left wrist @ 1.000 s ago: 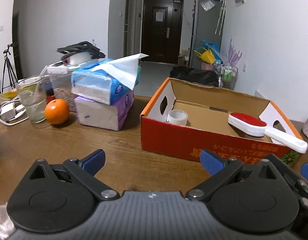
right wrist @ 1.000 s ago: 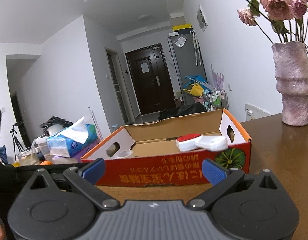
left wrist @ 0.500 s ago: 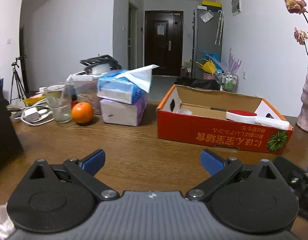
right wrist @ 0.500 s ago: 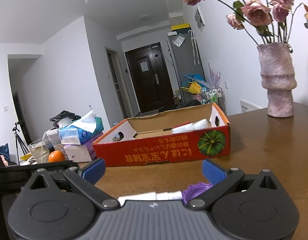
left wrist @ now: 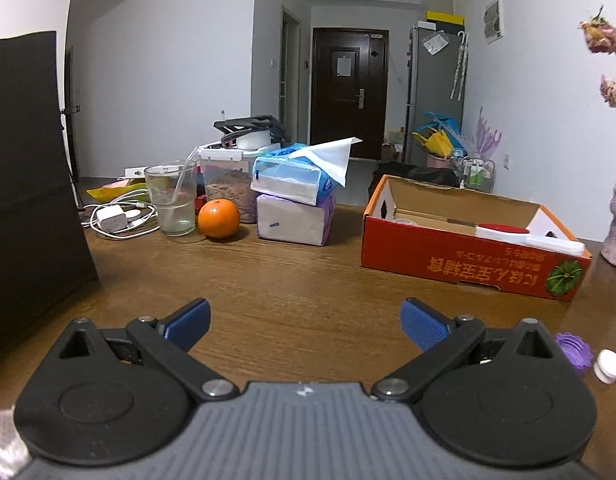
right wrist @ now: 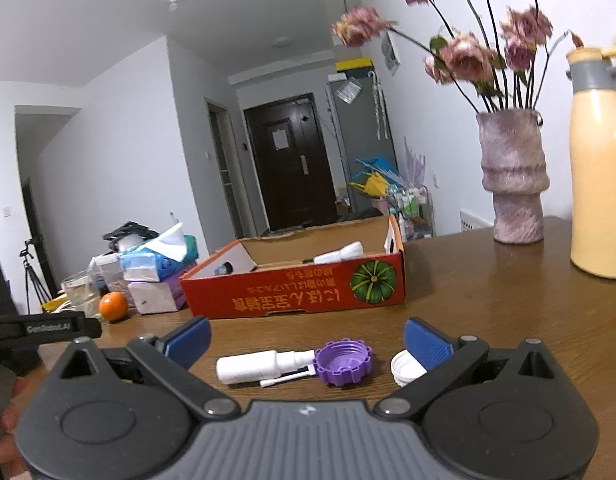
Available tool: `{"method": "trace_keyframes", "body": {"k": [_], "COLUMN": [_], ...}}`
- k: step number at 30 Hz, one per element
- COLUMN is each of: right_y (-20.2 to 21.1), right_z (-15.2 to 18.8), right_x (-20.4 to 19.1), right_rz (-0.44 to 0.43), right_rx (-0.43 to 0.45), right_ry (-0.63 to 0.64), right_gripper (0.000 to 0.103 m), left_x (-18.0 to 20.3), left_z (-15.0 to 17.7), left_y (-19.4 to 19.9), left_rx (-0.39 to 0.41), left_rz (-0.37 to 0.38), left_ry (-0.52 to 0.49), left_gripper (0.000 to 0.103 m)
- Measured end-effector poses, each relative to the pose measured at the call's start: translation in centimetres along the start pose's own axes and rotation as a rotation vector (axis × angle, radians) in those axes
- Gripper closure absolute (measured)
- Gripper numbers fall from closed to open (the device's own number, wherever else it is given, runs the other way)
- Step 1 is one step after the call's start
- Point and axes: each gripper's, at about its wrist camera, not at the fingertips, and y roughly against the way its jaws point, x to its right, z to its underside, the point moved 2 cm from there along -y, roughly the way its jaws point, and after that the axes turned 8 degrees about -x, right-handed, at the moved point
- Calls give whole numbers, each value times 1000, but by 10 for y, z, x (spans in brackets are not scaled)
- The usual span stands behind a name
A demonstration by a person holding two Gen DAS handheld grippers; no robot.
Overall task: Organize rigid objects
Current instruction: 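Withdraw both open tools from the cardboard box back over the table, then lower the left tool onto the translucent white plastic box and close on it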
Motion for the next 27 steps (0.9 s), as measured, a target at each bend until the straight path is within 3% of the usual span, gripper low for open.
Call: {"method": "trace_keyframes", "body": {"k": [27], "right_y": [194], "right_z": [44], "right_x": [-27], "right_rz": [48], "right_rx": [-33], "right_ry": [152], "right_gripper": [0], "left_x": [-25], "left_z": [85], "left_y": [184], "left_rx": [36], "left_rz": [117], "left_ry": [-109], "left_gripper": [0]}}
